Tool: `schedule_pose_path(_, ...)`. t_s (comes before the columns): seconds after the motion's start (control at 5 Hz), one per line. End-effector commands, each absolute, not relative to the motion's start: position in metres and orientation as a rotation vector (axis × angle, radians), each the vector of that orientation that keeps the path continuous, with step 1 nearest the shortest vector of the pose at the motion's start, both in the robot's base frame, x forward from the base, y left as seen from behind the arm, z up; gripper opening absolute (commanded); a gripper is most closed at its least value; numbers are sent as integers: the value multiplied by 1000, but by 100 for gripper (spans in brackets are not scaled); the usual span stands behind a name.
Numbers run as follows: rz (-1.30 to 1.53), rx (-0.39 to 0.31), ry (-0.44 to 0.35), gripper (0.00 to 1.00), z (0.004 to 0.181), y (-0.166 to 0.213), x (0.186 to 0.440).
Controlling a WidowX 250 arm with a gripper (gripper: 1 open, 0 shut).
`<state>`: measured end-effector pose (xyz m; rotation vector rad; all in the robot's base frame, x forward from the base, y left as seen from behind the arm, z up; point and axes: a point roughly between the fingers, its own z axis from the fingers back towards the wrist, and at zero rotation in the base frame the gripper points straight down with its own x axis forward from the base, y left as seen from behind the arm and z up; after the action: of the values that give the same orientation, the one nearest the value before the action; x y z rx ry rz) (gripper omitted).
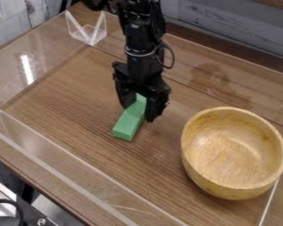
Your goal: Put the green block in the brown bowl
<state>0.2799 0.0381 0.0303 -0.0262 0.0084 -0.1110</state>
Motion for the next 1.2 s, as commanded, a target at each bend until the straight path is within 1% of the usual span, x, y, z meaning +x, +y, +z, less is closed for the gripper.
schedule_pose_path(0.0, -105, -26, -10, 100, 27, 43, 285)
schedule_pose_path(0.4, -100, -30, -8, 100, 18, 44, 286)
schedule_pose_path(0.6, -97, -34, -2, 0, 22, 42, 284)
schedule_pose_path(1.0, -75, -44, 35, 0, 32, 36, 277)
